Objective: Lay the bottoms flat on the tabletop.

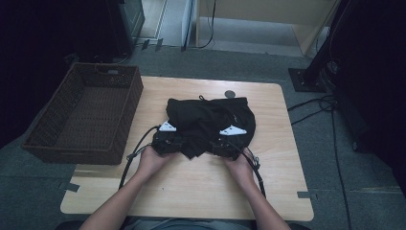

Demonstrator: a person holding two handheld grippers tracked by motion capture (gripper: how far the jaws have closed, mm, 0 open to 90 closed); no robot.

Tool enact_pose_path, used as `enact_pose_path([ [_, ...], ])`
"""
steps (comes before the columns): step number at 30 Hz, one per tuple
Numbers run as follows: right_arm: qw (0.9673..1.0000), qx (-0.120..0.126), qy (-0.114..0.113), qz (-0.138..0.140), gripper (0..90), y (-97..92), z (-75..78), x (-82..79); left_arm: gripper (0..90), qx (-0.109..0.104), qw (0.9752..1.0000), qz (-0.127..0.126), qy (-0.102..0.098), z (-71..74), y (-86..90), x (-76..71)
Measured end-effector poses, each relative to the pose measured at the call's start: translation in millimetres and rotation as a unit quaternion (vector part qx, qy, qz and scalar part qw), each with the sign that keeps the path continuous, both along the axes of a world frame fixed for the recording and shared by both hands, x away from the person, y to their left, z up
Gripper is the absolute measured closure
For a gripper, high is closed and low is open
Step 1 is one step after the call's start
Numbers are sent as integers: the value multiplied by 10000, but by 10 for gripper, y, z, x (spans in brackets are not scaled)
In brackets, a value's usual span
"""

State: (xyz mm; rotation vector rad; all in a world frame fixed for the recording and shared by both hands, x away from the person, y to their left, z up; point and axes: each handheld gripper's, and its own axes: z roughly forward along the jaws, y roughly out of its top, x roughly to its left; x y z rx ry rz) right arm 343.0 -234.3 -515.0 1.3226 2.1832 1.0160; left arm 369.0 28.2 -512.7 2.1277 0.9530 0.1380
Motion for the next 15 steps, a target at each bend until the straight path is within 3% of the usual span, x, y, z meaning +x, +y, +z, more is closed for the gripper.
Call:
enact_pose_path([
  [2,9999,-109,-92,9,453,4,-6,-19,747,-3,10000,-40,45,2,-3,-13],
  [4,9998,-153,-88,-49,598,-21,10,-27,786,-132,9997,-47,191,-6,19,-13],
  [6,9995,-261,-87,-125,746,-61,26,-31,805,-87,9995,-71,296,18,48,-8],
  [10,9995,-54,188,-248,830,-217,104,6,824,-115,9987,24,503,87,155,19],
  [15,9976,241,113,-636,841,-501,275,16,827,-129,9979,200,609,191,296,16],
])
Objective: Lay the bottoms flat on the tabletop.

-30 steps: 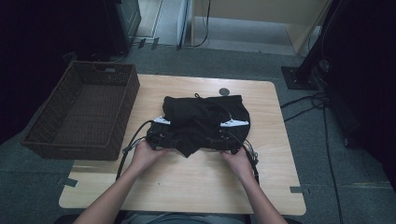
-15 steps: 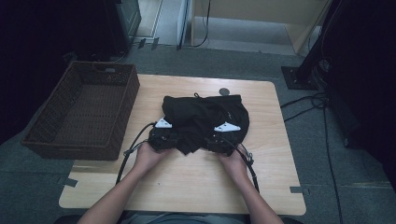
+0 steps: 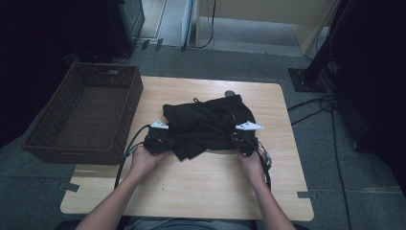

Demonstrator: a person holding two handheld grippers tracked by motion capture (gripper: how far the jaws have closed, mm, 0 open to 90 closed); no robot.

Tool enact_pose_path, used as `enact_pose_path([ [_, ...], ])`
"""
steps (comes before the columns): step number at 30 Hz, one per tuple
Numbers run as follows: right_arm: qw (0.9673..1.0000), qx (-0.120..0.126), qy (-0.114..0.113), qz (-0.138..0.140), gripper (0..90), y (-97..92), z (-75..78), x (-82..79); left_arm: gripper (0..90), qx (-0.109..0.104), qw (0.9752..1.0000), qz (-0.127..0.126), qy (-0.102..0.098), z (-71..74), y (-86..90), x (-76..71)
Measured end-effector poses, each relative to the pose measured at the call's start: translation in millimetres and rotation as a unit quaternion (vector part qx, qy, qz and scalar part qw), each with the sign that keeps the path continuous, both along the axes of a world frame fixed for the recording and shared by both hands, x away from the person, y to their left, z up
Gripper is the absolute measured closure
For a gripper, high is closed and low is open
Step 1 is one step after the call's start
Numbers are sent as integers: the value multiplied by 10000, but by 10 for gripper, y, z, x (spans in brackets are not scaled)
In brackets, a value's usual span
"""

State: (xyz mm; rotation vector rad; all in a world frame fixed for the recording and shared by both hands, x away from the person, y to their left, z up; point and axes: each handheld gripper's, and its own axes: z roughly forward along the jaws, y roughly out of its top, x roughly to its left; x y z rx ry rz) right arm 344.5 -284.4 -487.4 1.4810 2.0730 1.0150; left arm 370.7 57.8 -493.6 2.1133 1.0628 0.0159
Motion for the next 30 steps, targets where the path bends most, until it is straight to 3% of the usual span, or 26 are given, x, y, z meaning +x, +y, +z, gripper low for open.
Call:
enact_pose_path([
  [3,9994,165,-101,-286,841,-235,93,-20,826,-110,9998,121,111,52,75,-25],
  [7,9978,383,-56,-547,840,-485,133,-47,825,-98,9996,54,267,79,116,-145],
  [10,9972,506,58,-543,818,-544,115,-51,817,-109,9991,-115,402,94,99,-276],
  [12,9972,586,87,-450,727,-525,121,-65,788,-71,9987,-250,429,115,88,-369],
  [15,9963,838,-72,-178,626,-441,223,-116,758,-285,9986,-308,333,188,117,-479],
  [18,9946,1005,-192,141,527,-269,324,-144,660,-412,9984,-265,299,232,163,-535],
  [21,9922,1139,-108,496,468,-38,322,-125,629,-505,9984,-179,191,263,192,-542],
  [24,9911,1052,89,809,410,198,250,-62,554,-570,9983,-81,71,289,212,-544],
  [27,9909,832,302,1016,338,405,182,11,512,-462,9989,21,-123,343,231,-563],
  [30,9909,705,324,1102,302,581,138,103,473,-543,9981,130,-267,404,258,-573],
])
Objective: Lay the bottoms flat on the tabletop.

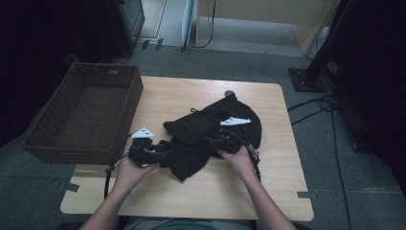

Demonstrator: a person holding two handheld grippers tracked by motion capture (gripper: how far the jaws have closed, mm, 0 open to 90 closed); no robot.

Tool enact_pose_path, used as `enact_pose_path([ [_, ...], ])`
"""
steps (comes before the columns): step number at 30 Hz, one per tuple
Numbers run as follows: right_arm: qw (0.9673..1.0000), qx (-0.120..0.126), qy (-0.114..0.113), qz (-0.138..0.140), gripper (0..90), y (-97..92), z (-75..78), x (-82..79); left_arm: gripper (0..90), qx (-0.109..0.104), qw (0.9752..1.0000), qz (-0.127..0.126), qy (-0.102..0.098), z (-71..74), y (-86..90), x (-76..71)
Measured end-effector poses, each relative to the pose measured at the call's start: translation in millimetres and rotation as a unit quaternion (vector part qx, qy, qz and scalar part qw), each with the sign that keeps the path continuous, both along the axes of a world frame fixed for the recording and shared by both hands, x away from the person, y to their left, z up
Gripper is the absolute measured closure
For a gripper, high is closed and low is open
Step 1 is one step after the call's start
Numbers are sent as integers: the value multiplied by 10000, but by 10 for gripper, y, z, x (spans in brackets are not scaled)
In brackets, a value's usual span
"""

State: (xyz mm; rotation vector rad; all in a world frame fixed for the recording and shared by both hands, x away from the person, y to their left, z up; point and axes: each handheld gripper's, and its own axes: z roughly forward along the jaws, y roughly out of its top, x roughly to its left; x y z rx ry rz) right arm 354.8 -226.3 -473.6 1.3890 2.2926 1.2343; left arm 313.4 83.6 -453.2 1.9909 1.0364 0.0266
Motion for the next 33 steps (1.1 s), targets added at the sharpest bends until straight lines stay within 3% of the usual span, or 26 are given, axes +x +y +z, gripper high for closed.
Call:
enact_pose_path([
  [5,9994,-268,202,81,336,281,-153,209,460,106,9998,64,134,-108,-10,36],
  [9,9992,-293,262,32,390,441,-254,307,470,454,9988,-2,185,-263,-87,79],
  [13,9992,-205,317,-86,441,552,-293,388,467,528,9981,-30,314,-394,-127,105],
  [17,9988,-317,332,-173,477,682,-284,529,450,655,9975,-84,269,-430,-146,108],
  [21,9980,-522,306,-201,577,802,-230,686,458,578,9978,-74,324,-486,-125,139],
  [25,9963,-776,254,-279,606,929,-234,858,469,511,9981,-41,353,-494,-106,143],
  [30,9963,-736,205,-396,644,1051,-283,1119,467,542,9981,-40,302,-500,-102,117],
  [33,9952,-790,210,-536,601,1113,-302,1343,463,489,9984,-16,288,-512,-88,87],
])
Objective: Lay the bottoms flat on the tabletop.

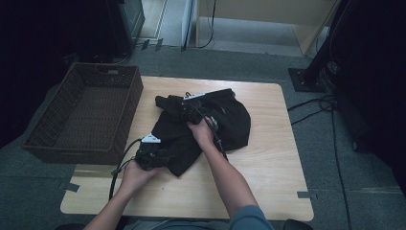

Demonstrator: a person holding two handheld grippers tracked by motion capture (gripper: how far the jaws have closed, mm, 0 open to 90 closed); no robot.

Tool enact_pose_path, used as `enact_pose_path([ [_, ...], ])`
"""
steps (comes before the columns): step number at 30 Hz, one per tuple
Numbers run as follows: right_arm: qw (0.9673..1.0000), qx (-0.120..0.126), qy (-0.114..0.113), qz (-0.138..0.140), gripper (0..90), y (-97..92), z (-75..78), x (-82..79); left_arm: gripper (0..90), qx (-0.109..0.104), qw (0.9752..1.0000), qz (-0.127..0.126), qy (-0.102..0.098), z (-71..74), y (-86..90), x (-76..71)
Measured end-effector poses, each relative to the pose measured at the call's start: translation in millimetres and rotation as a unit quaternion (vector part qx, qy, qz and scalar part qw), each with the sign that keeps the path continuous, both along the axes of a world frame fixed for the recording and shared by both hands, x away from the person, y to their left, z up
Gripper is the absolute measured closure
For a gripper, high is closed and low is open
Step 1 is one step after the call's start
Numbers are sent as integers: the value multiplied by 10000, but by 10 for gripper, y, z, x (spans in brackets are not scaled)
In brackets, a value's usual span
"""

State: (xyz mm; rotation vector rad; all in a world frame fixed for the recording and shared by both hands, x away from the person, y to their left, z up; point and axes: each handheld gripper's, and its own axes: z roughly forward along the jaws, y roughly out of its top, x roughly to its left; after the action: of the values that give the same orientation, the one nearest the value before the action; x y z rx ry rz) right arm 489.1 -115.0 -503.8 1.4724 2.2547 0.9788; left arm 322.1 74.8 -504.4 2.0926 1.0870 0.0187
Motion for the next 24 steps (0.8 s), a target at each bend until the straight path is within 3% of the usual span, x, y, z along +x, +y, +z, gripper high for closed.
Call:
enact_pose_path([
  [6,9987,377,21,-338,489,-12,-33,327,467,35,9999,-72,150,6,24,-50],
  [11,9967,745,91,-314,451,-97,130,354,473,-124,9997,-167,142,63,50,-41],
  [15,9981,610,-50,-74,471,-198,379,160,474,-321,9993,-121,-137,195,67,-43],
  [18,9986,494,-154,71,496,-314,458,-54,470,-229,9994,-144,-230,236,35,-14],
  [22,9985,458,-208,192,504,-484,414,-378,454,-108,9996,-146,-198,302,-8,73],
  [24,9983,527,-152,220,504,-554,365,-522,443,-230,9992,-115,-298,407,-20,107],
])
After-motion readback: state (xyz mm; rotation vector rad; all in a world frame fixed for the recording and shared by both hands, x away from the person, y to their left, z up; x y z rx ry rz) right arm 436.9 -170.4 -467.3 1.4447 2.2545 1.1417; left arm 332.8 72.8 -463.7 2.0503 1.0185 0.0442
